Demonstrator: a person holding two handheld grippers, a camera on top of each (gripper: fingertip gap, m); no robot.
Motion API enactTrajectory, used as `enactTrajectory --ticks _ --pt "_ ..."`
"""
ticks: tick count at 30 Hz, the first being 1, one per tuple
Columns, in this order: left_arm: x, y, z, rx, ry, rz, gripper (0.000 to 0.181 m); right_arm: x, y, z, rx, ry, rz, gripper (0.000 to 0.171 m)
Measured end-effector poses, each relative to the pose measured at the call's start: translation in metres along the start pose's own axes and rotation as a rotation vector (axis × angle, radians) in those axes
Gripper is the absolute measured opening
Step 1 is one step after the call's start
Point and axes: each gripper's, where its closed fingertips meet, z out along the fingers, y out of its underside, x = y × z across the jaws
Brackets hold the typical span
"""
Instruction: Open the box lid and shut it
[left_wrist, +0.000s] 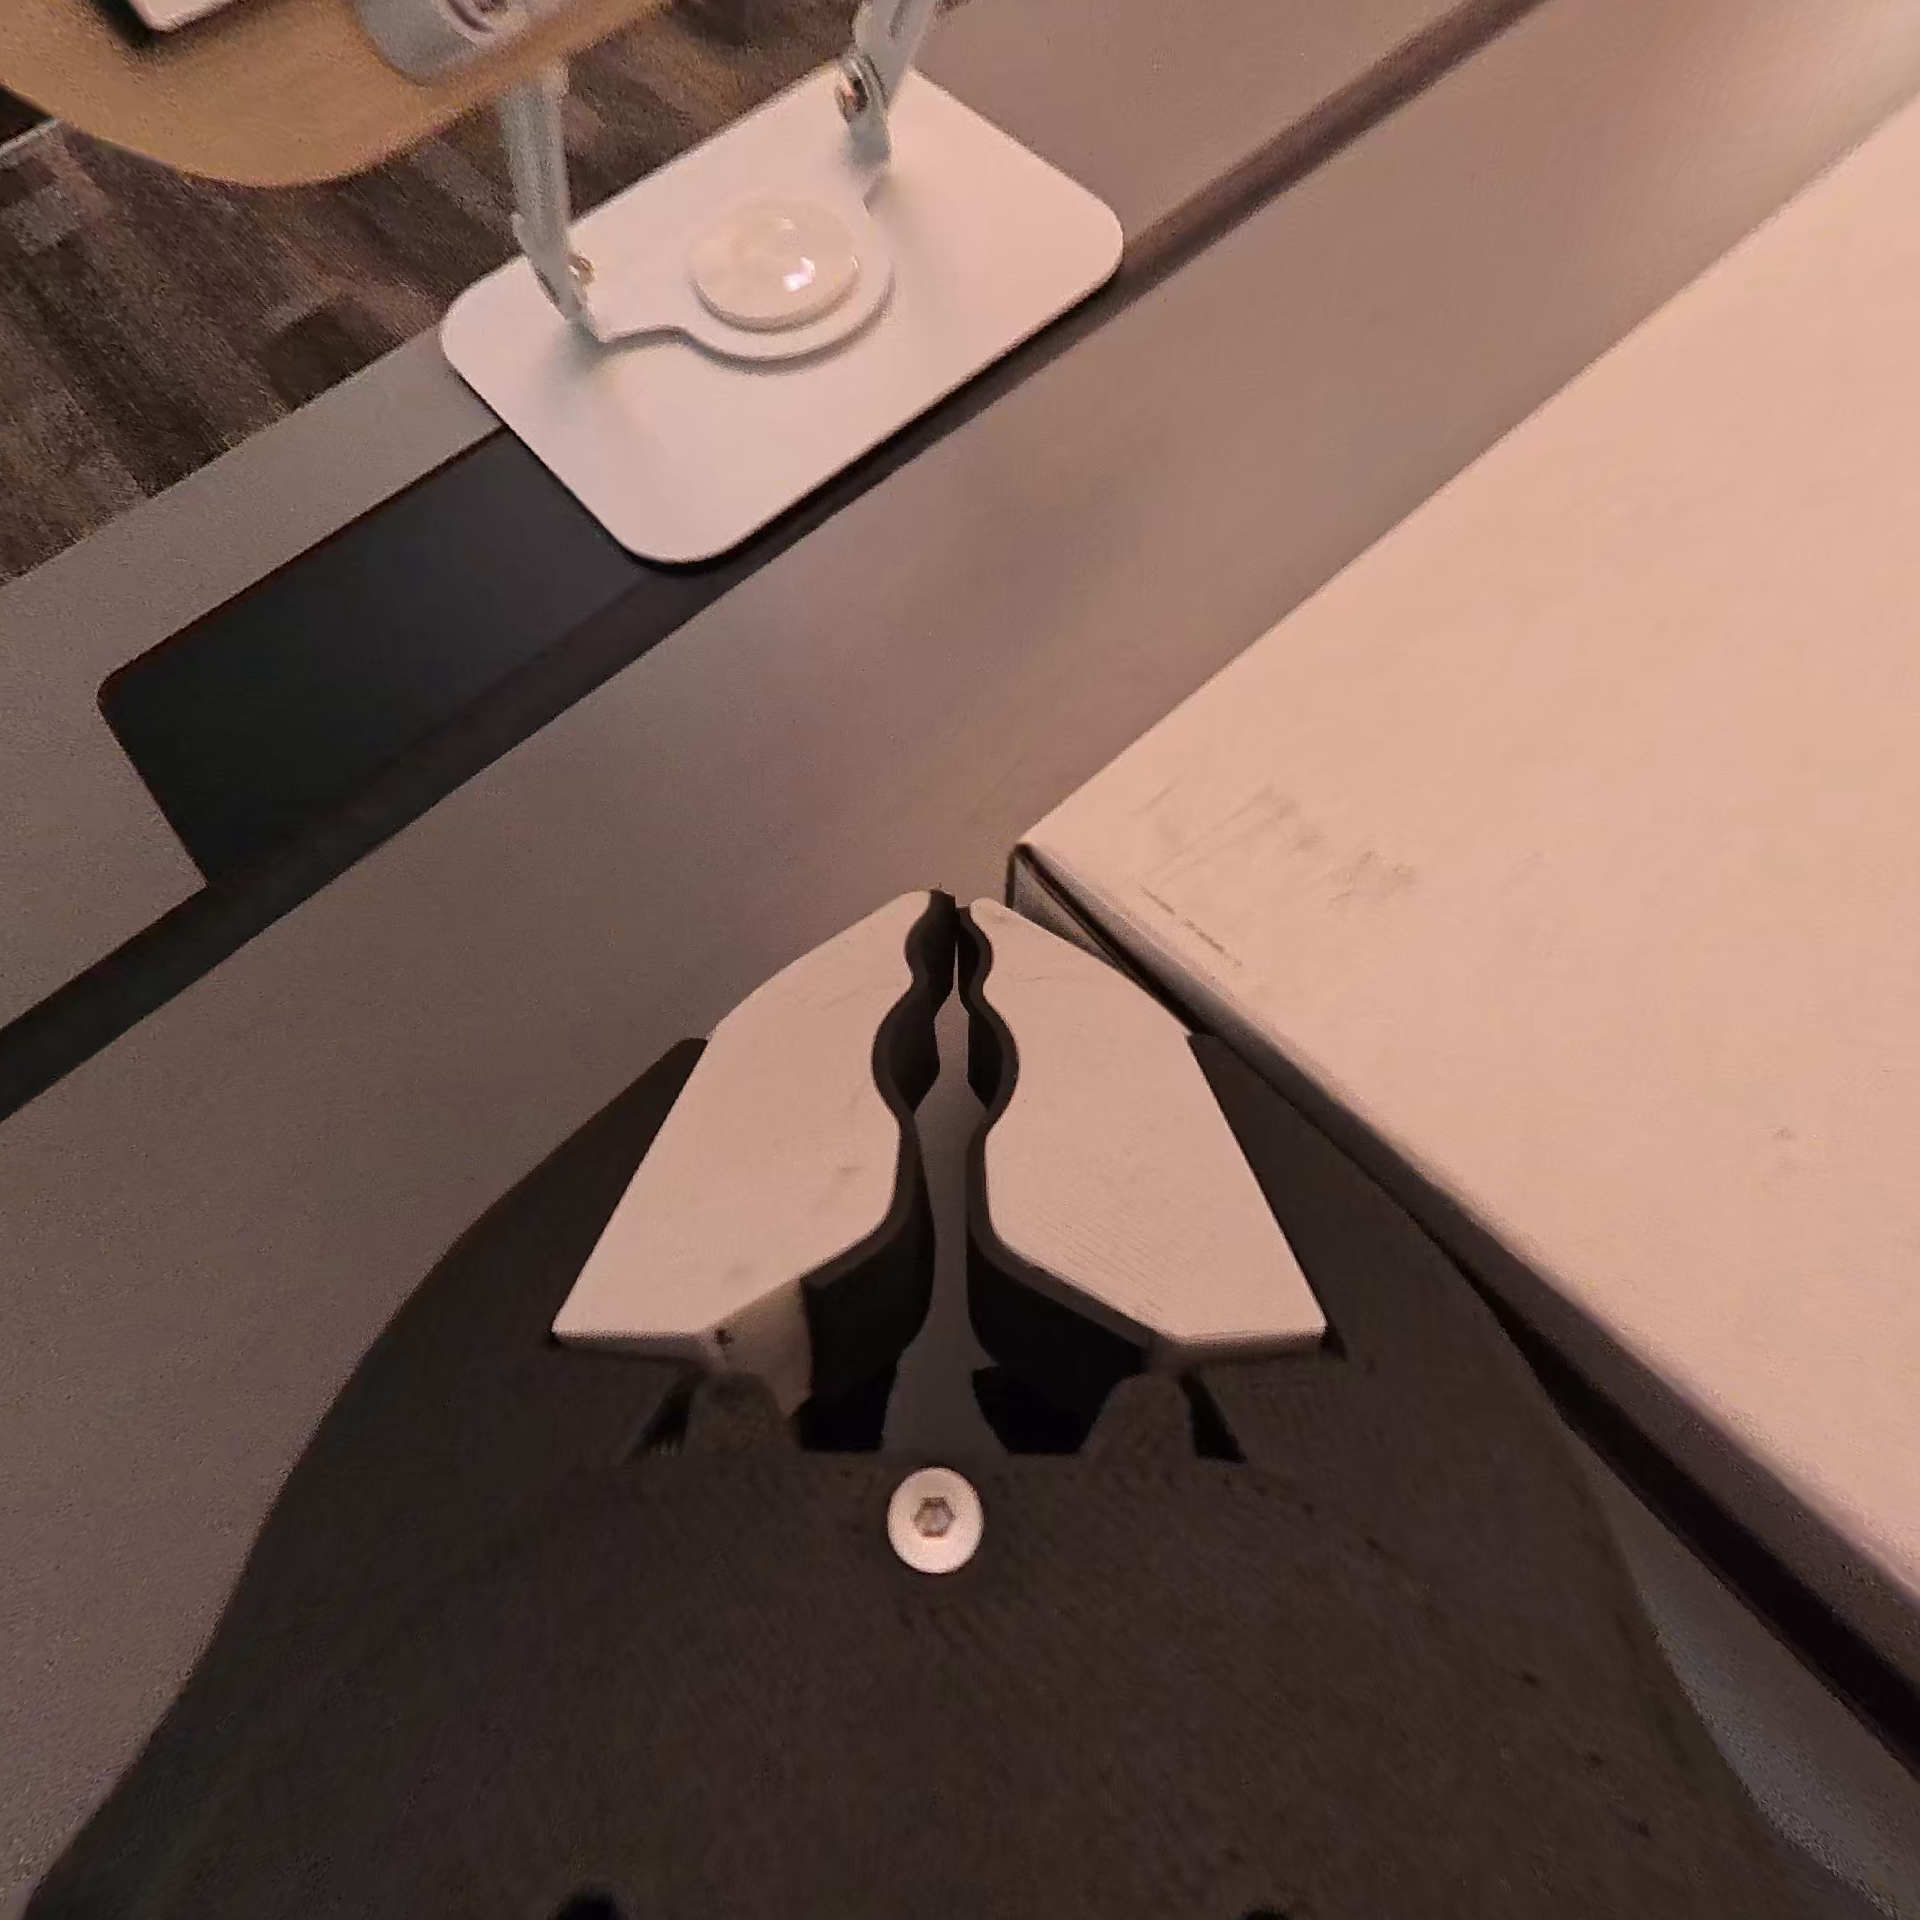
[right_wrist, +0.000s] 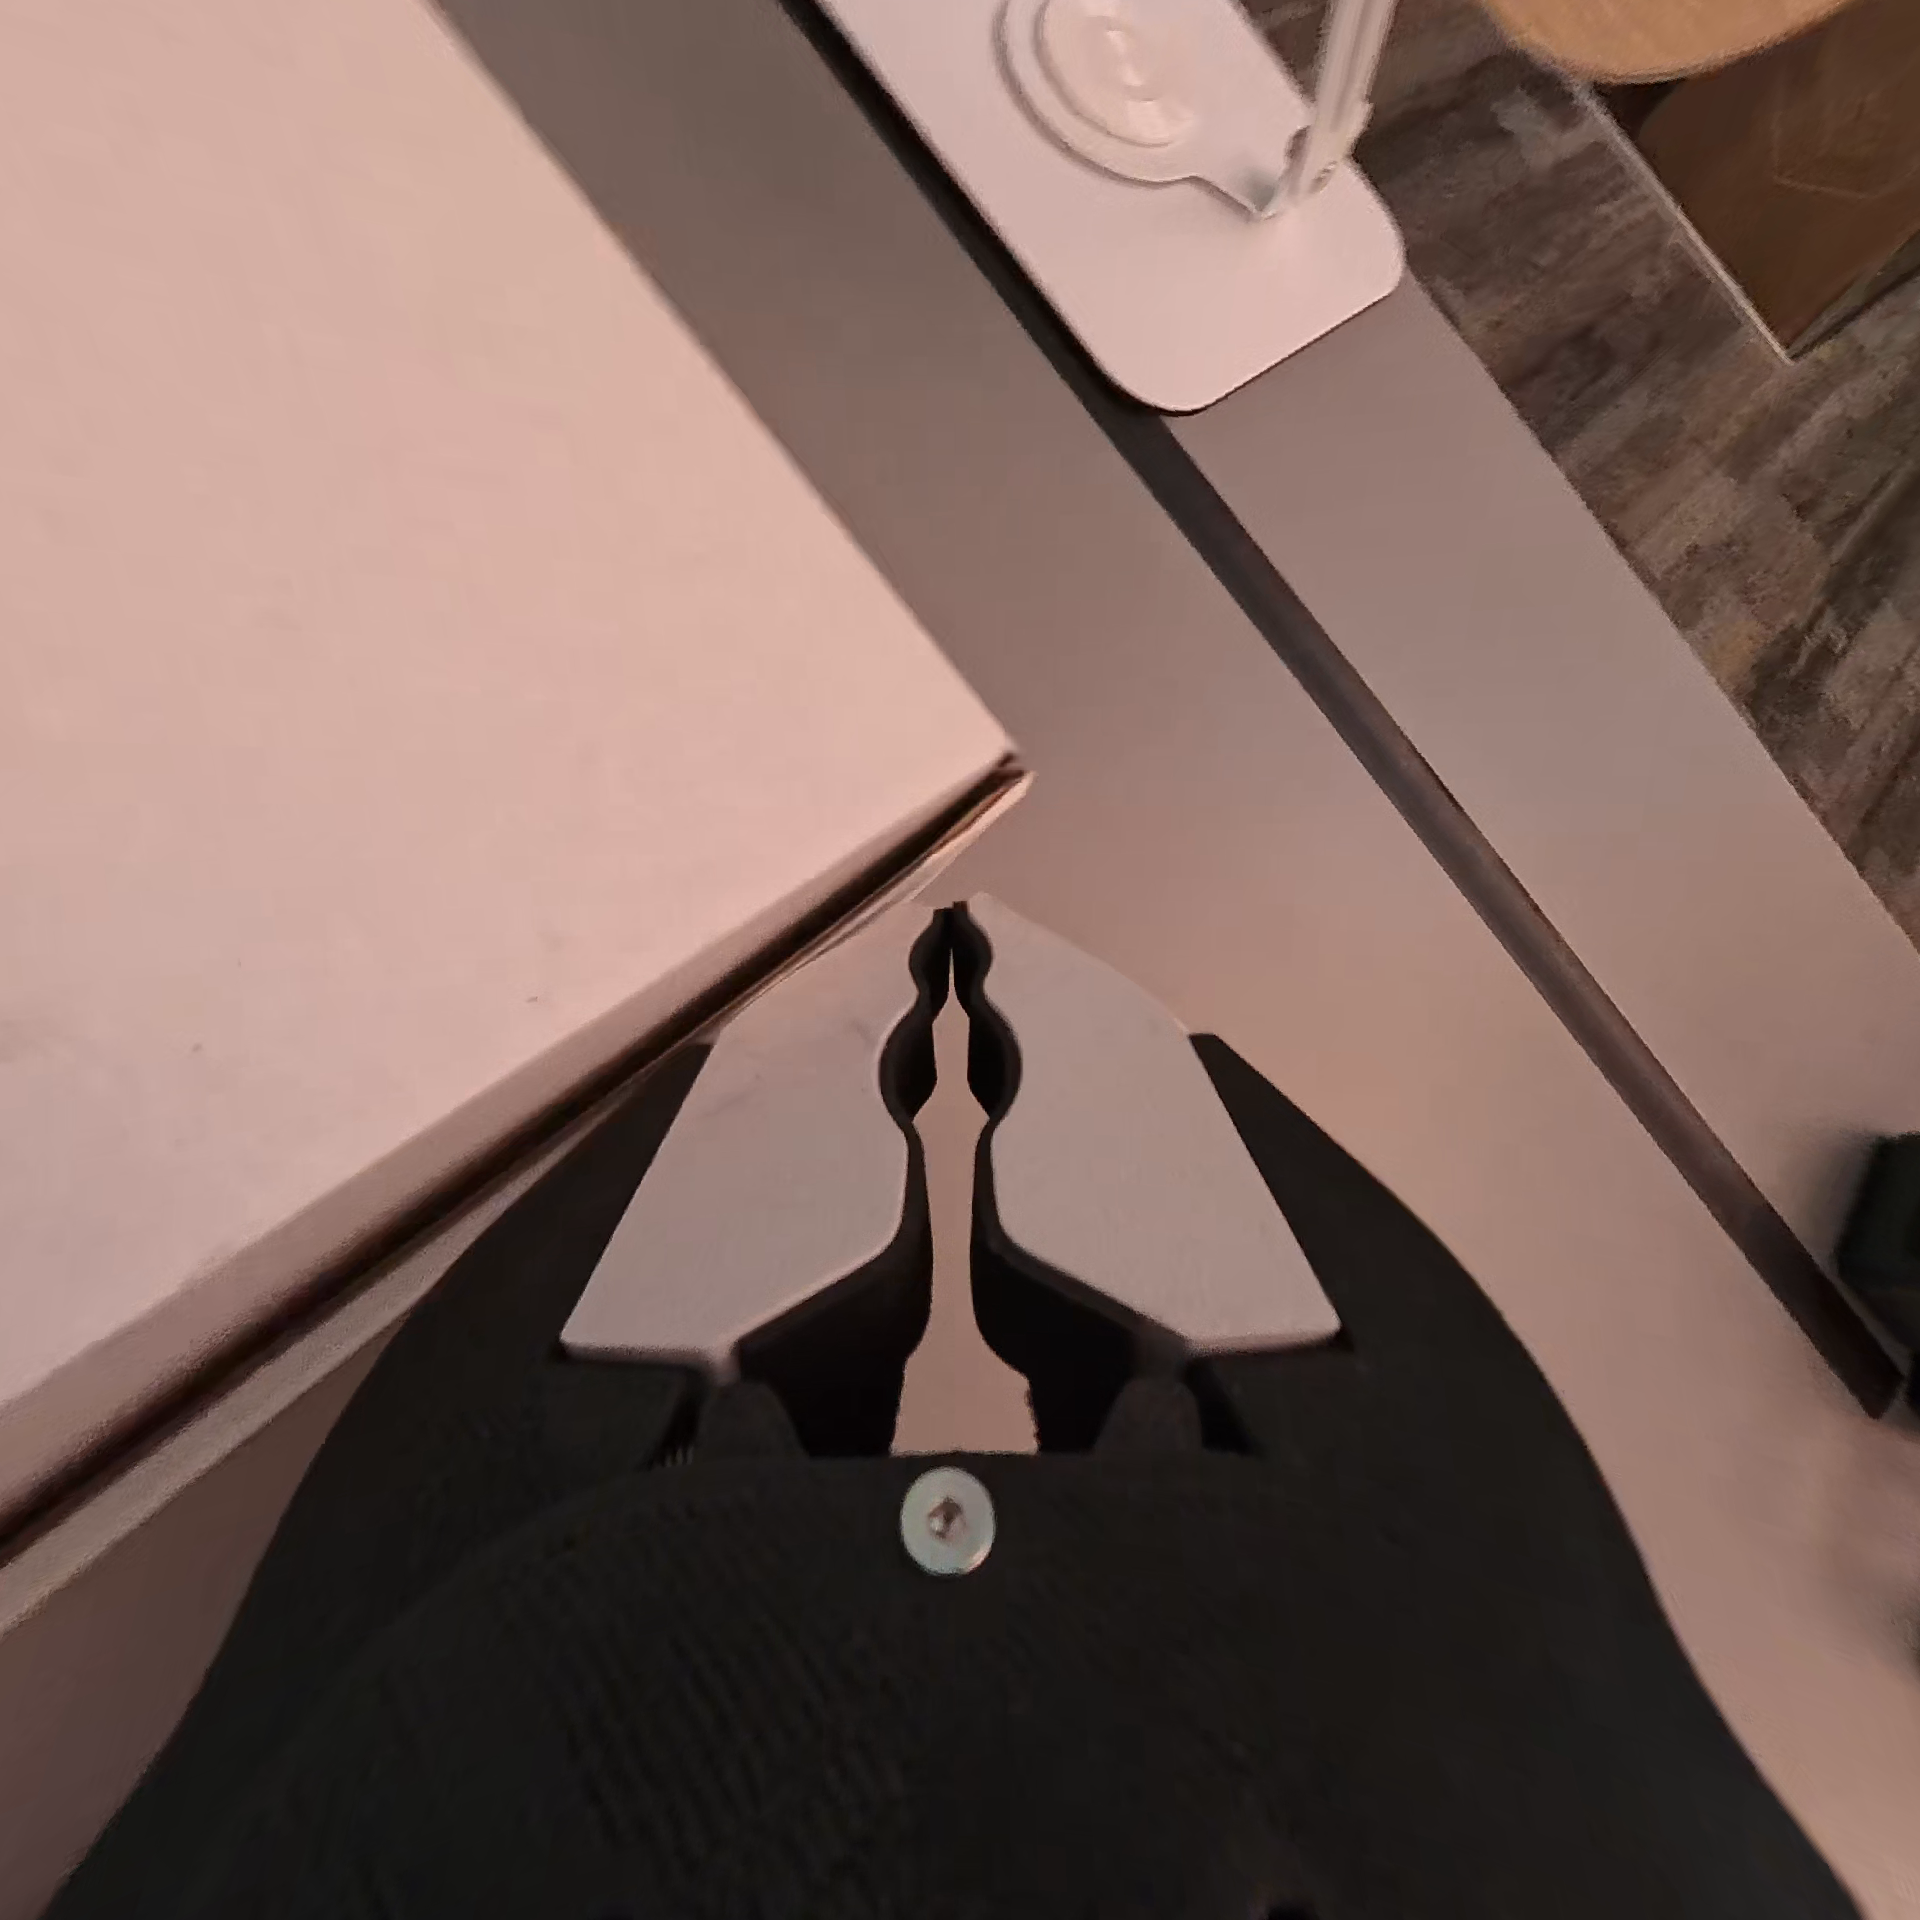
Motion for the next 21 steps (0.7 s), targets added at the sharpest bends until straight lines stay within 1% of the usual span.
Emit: enactTrajectory --ticks 1,4,6,9,11,13,14,16,18,21 --pt "-0.002 -0.003 -0.004 0.031 0.010 -0.039 0.000 0.004 -0.002 -0.004 0.024 0.023 0.040 0.004" --pt "0.000 -0.008 -0.026 0.114 0.107 -0.188 0.014 0.010 -0.005 -0.026 0.108 0.035 0.171 0.013" --pt "0.002 -0.009 -0.045 0.171 0.178 -0.276 0.024 0.008 -0.007 -0.047 0.176 -0.007 0.274 0.019" --pt "0.014 -0.009 -0.075 0.244 0.319 -0.404 0.039 -0.002 -0.005 -0.076 0.248 -0.136 0.462 0.030" --pt "0.031 -0.007 -0.094 0.268 0.452 -0.493 0.048 -0.013 -0.006 -0.095 0.301 -0.258 0.601 0.043" --pt "0.049 -0.001 -0.109 0.261 0.559 -0.544 0.060 -0.030 -0.009 -0.114 0.339 -0.423 0.751 0.058" --pt "0.058 0.002 -0.116 0.258 0.591 -0.564 0.067 -0.038 -0.011 -0.122 0.343 -0.501 0.816 0.066" --pt "0.075 0.007 -0.126 0.246 0.635 -0.590 0.079 -0.054 -0.011 -0.134 0.321 -0.599 0.890 0.079" --pt "0.096 0.011 -0.135 0.215 0.686 -0.597 0.085 -0.073 -0.008 -0.139 0.254 -0.642 0.896 0.084" --pt "0.125 0.014 -0.143 0.170 0.731 -0.582 0.095 -0.103 -0.013 -0.146 0.178 -0.723 0.907 0.098"
